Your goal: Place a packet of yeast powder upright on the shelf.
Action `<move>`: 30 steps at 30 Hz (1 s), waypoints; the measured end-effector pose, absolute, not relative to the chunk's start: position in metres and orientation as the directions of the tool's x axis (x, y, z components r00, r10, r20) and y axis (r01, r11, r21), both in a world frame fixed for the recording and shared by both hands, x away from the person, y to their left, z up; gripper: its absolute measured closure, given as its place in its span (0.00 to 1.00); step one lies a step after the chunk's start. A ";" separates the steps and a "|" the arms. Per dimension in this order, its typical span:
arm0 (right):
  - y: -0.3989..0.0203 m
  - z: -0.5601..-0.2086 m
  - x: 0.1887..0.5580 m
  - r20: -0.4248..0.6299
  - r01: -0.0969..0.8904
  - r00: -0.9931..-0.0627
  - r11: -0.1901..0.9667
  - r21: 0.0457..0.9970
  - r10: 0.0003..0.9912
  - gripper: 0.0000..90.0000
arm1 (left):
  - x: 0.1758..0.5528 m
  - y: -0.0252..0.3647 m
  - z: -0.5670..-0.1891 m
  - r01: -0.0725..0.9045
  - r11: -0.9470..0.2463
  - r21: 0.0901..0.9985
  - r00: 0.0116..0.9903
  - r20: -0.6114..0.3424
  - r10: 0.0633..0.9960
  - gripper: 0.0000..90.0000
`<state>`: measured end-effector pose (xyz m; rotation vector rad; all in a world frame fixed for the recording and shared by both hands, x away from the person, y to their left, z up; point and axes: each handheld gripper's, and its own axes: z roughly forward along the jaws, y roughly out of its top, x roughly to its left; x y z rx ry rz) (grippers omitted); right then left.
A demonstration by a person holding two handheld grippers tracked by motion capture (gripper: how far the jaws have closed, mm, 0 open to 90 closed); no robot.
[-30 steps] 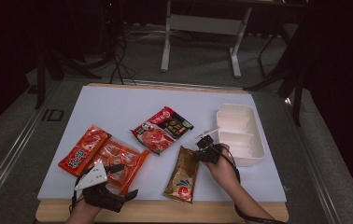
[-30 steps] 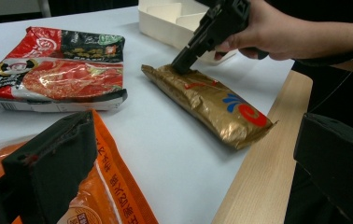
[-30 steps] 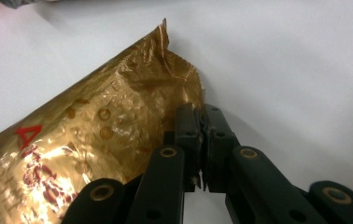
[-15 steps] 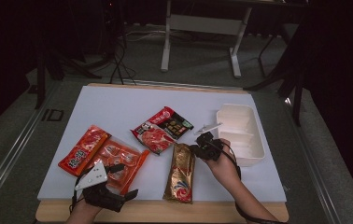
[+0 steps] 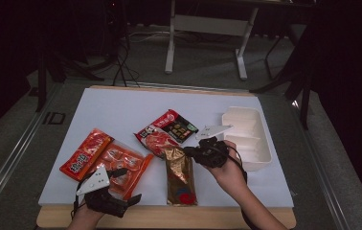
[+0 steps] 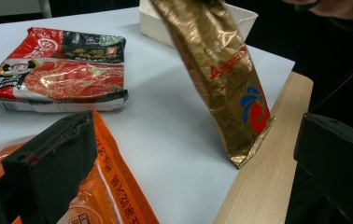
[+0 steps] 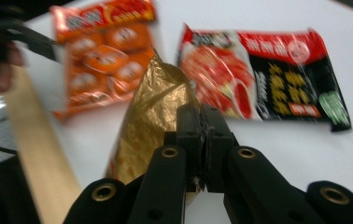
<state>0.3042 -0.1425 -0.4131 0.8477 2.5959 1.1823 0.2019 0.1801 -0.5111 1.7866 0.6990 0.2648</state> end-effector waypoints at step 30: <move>-0.179 -0.331 0.344 0.000 0.318 -0.824 0.462 0.828 0.566 0.98 | 0.203 0.180 -0.512 0.335 -0.175 0.926 0.793 -0.177 0.584 0.00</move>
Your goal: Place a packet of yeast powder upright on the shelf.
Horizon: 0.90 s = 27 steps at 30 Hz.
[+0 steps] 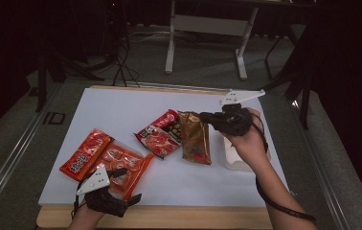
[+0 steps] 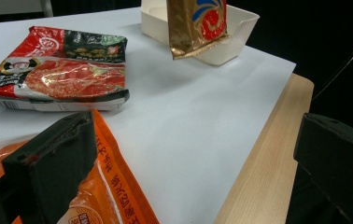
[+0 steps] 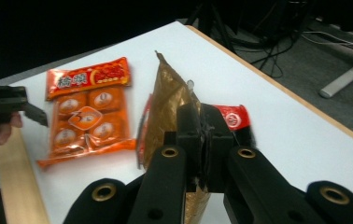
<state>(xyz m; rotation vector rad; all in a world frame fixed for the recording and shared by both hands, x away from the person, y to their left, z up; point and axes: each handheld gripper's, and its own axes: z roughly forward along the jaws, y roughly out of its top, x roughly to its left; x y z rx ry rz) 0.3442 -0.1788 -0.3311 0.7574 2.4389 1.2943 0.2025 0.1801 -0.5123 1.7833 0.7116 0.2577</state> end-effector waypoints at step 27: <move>-0.237 -0.290 0.416 -0.052 0.274 -0.772 0.405 0.872 0.634 0.98 | 0.200 0.183 -0.515 0.354 -0.169 0.920 0.774 -0.186 0.605 0.00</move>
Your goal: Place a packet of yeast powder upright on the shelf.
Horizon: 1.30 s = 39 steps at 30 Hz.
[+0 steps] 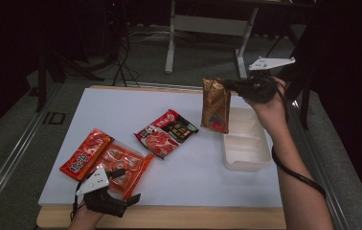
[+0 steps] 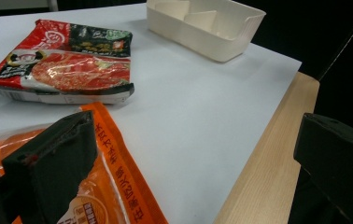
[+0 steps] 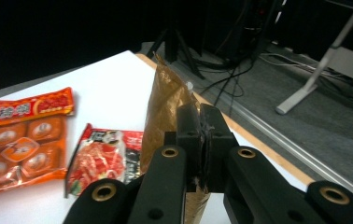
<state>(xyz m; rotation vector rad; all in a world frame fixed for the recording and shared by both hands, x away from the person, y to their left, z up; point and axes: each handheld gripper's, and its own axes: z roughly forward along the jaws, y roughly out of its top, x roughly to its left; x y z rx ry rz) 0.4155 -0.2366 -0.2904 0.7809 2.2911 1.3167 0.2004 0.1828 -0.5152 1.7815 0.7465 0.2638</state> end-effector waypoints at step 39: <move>-0.324 -0.319 0.494 -0.020 0.379 -0.604 0.309 0.872 0.797 0.98 | 0.194 0.189 -0.517 0.365 -0.161 0.917 0.747 -0.185 0.639 0.00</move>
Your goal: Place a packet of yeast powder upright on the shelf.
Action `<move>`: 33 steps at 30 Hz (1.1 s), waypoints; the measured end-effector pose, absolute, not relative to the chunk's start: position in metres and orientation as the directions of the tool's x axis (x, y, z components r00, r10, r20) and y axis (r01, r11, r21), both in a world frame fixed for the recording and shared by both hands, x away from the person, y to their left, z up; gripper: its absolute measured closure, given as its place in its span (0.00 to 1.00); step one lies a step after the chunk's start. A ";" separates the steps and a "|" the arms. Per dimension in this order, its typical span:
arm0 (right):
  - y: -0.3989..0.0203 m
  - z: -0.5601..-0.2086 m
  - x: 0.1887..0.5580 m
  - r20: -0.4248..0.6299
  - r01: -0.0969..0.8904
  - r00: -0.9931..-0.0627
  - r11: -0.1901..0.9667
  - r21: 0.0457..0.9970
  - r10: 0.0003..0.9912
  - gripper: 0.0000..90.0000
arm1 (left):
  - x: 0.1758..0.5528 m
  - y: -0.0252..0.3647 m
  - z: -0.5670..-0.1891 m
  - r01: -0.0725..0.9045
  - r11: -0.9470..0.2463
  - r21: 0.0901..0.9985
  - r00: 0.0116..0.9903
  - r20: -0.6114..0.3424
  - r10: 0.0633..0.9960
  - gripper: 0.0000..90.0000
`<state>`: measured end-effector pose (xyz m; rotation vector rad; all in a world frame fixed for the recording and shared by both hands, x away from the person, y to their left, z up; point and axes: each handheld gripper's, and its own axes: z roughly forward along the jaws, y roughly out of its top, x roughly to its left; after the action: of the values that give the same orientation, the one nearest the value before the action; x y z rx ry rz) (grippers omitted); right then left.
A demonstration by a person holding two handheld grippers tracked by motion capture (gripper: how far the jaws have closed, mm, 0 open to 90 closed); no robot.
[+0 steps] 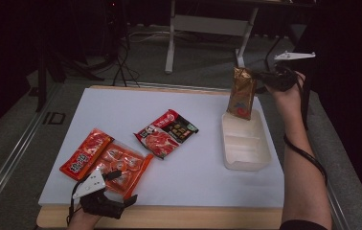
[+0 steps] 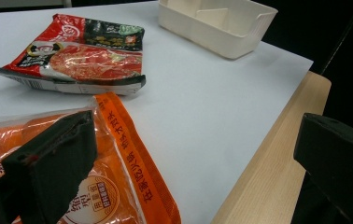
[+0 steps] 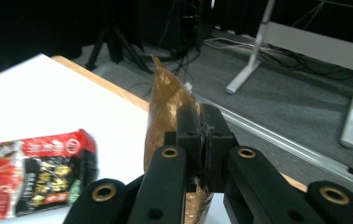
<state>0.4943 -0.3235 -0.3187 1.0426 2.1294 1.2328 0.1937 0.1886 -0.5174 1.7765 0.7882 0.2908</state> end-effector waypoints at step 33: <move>-0.318 -0.359 0.514 0.024 0.411 -0.680 0.353 0.841 0.733 0.98 | 0.194 0.189 -0.518 0.374 -0.157 0.914 0.745 -0.195 0.637 0.00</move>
<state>0.5142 -0.3180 -0.3594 1.0065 2.2643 1.2510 0.1942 0.1889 -0.5177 1.7747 0.7949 0.2802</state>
